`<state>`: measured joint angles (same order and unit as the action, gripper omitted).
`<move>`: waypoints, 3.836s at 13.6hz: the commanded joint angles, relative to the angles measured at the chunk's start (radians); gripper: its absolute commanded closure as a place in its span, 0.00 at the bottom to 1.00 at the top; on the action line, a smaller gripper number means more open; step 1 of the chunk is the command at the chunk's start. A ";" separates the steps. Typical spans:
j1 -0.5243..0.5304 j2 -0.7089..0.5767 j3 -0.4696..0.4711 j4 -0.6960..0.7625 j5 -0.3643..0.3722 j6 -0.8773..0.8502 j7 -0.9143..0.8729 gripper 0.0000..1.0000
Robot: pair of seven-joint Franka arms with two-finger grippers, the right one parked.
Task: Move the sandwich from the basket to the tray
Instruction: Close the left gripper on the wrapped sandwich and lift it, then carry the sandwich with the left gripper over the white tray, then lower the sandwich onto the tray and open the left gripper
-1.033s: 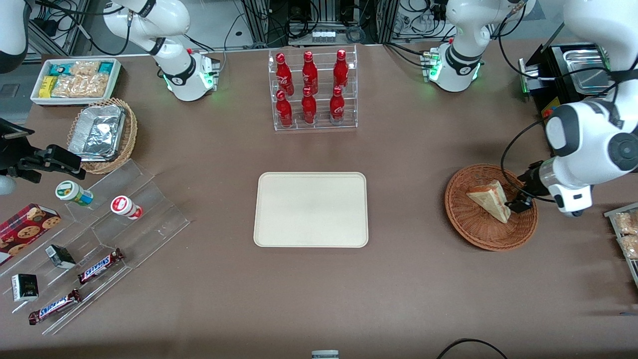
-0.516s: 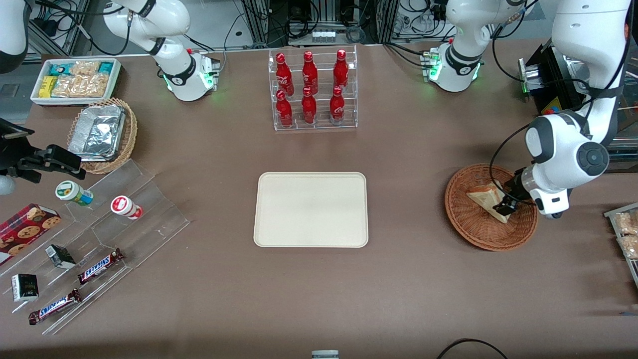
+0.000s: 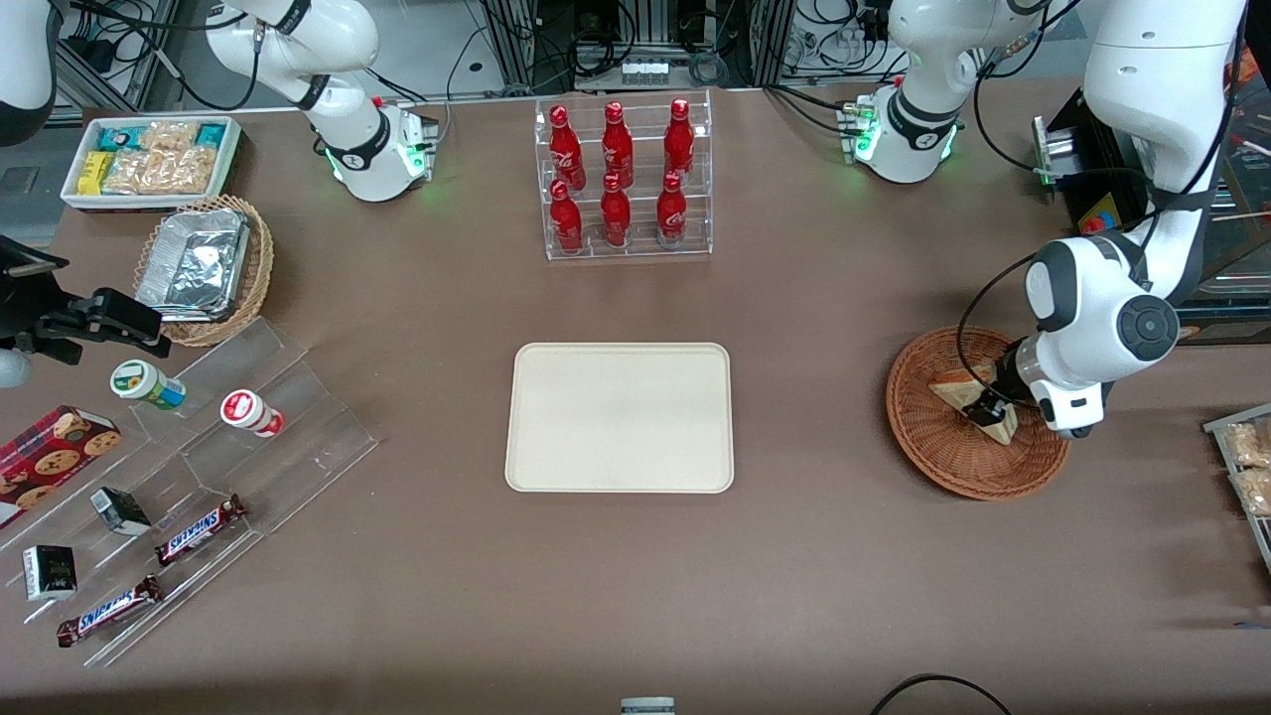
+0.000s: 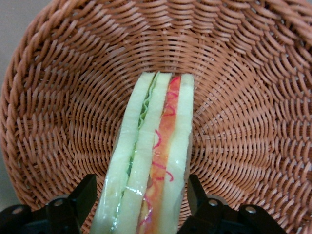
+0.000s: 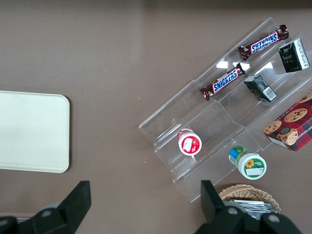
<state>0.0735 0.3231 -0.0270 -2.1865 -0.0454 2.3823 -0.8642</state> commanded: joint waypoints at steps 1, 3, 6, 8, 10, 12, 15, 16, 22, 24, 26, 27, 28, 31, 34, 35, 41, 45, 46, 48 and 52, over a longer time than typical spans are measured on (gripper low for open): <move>-0.003 0.001 0.002 -0.018 0.001 0.018 0.042 0.23; -0.005 -0.007 0.002 -0.016 0.001 0.006 0.042 0.36; -0.005 -0.039 -0.004 0.010 0.001 -0.061 0.043 0.68; -0.011 -0.056 -0.010 0.081 0.005 -0.177 0.050 0.69; -0.084 -0.047 -0.017 0.196 0.038 -0.318 0.109 0.68; -0.125 -0.041 -0.020 0.282 0.041 -0.389 0.119 0.68; -0.228 0.003 -0.022 0.374 0.027 -0.391 0.126 0.68; -0.263 0.026 -0.024 0.404 0.025 -0.391 0.125 0.68; -0.461 0.192 -0.067 0.580 0.005 -0.379 0.157 0.67; -0.550 0.252 -0.067 0.631 0.013 -0.365 0.166 0.64; -0.615 0.315 -0.065 0.678 0.016 -0.357 0.183 0.64; -0.627 0.329 -0.065 0.682 0.013 -0.339 0.195 0.65; -0.630 0.338 -0.067 0.679 0.010 -0.304 0.214 0.66; -0.650 0.390 -0.073 0.715 0.005 -0.242 0.221 0.66; -0.675 0.457 -0.074 0.760 0.009 -0.241 0.217 0.66; -0.676 0.482 -0.074 0.781 0.006 -0.241 0.212 0.66; -0.676 0.494 -0.074 0.791 0.005 -0.244 0.205 0.63; -0.676 0.496 -0.074 0.791 0.005 -0.245 0.203 0.35; -0.673 0.484 -0.070 0.792 0.009 -0.252 0.202 0.27; -0.647 0.424 -0.059 0.777 0.009 -0.265 0.173 0.02; -0.540 0.259 -0.044 0.745 0.024 -0.438 0.185 0.00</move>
<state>-0.5149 0.6993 -0.0766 -1.3875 -0.0290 2.0210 -0.6839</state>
